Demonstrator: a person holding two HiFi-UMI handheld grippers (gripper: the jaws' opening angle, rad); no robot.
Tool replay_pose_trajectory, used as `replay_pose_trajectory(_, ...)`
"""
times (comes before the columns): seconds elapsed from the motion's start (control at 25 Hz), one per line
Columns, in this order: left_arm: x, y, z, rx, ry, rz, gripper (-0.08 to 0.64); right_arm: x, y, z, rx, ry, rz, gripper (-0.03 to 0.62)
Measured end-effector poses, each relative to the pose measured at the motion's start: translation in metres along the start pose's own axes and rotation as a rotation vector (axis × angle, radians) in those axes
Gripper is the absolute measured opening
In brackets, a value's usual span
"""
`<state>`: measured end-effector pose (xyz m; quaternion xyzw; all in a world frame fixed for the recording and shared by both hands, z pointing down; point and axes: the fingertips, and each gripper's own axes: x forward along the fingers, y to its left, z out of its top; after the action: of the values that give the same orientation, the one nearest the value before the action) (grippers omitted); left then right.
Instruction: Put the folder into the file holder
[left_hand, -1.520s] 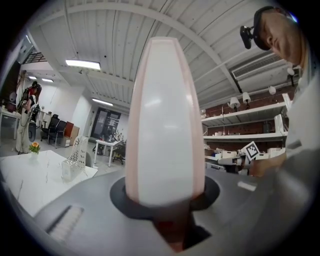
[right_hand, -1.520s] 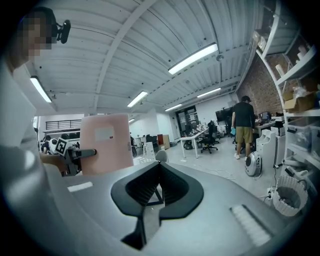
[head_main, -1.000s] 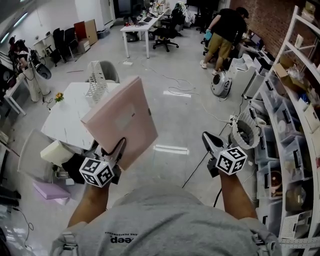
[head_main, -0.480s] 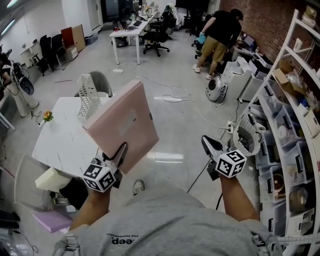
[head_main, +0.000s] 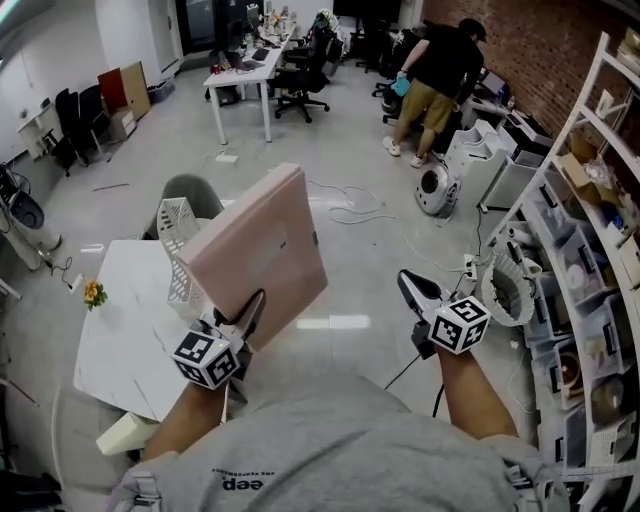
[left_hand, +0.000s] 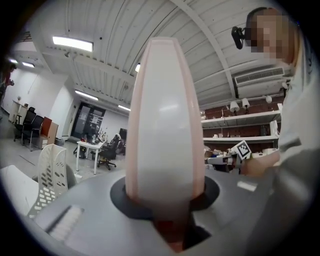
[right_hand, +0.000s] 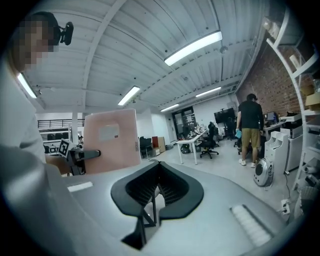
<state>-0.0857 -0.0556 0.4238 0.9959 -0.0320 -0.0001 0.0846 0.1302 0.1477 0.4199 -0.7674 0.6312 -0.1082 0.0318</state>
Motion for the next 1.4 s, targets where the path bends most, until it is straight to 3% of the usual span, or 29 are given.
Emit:
replay_pose_trajectory(0.32,0.043,0.086,0.002,-0.017,0.014,0.000,0.183,0.095,-0.020,0.005,0.011,0.036,-0.008,0.005)
replay_pose_trajectory(0.56,0.076,0.119,0.006,-0.036,0.016,0.037,0.183,0.131,-0.048,0.012,0.023,0.048,0.008,0.005)
replay_pose_trajectory(1.12,0.217,0.115,0.019,-0.034,-0.007,0.192,0.182,0.193,-0.202,0.061,0.011,0.045,0.164,0.005)
replay_pose_trajectory(1.4,0.272,0.111,0.014,-0.044,0.013,0.183,0.181,0.209,-0.256,0.059,0.036,0.064,0.160,0.005)
